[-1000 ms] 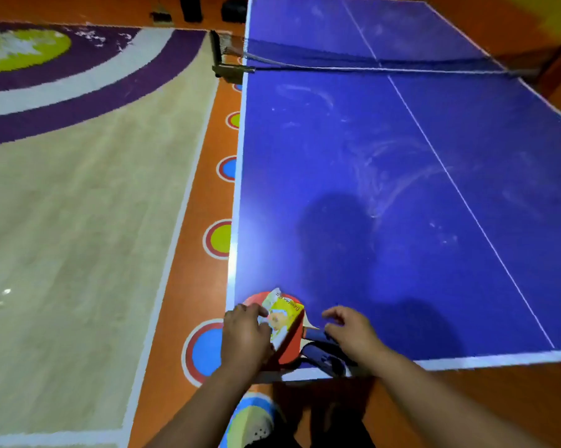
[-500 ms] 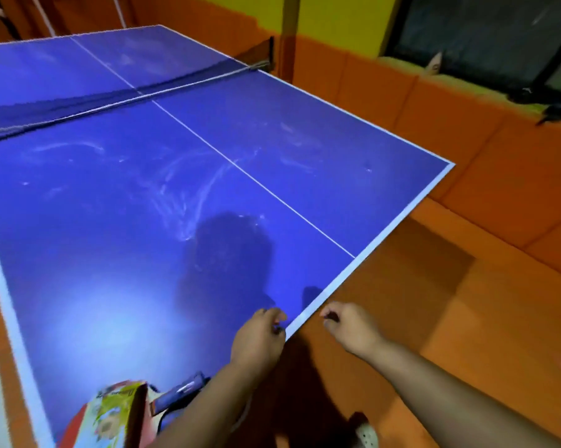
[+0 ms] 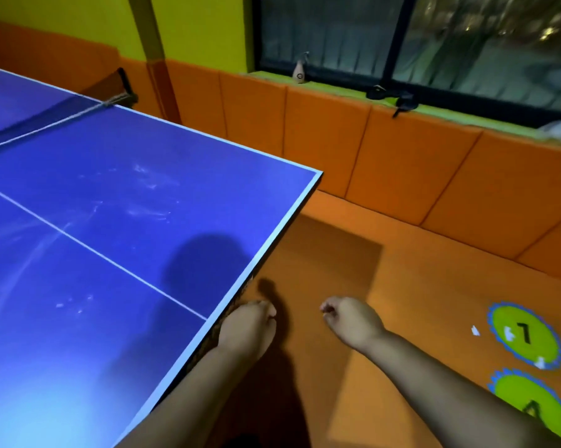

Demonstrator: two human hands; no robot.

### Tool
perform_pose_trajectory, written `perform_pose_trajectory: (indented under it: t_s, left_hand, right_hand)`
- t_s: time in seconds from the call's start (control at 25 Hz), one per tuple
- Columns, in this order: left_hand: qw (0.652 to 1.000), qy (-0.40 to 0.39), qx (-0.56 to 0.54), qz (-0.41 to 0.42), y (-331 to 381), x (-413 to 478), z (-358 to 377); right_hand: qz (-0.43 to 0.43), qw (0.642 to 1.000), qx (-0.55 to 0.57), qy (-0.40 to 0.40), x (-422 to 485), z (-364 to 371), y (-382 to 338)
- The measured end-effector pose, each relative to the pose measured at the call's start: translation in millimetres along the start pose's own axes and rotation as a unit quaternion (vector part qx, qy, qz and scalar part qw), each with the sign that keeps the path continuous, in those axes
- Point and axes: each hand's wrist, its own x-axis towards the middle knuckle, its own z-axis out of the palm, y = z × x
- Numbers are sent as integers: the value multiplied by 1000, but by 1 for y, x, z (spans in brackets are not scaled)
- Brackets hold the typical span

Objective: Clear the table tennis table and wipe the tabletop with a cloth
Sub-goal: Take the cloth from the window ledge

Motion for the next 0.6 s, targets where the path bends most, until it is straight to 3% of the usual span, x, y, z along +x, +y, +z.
perform_pose_trajectory:
  t_s: [0.28,0.6]
  left_hand:
    - [995,-5,76,66,72,159,3]
    - [997,-39,-11,68,125,399,4]
  right_hand:
    - [45,999,8,22,93,-62,90]
    - [117,991,14,66,273,-174,176]
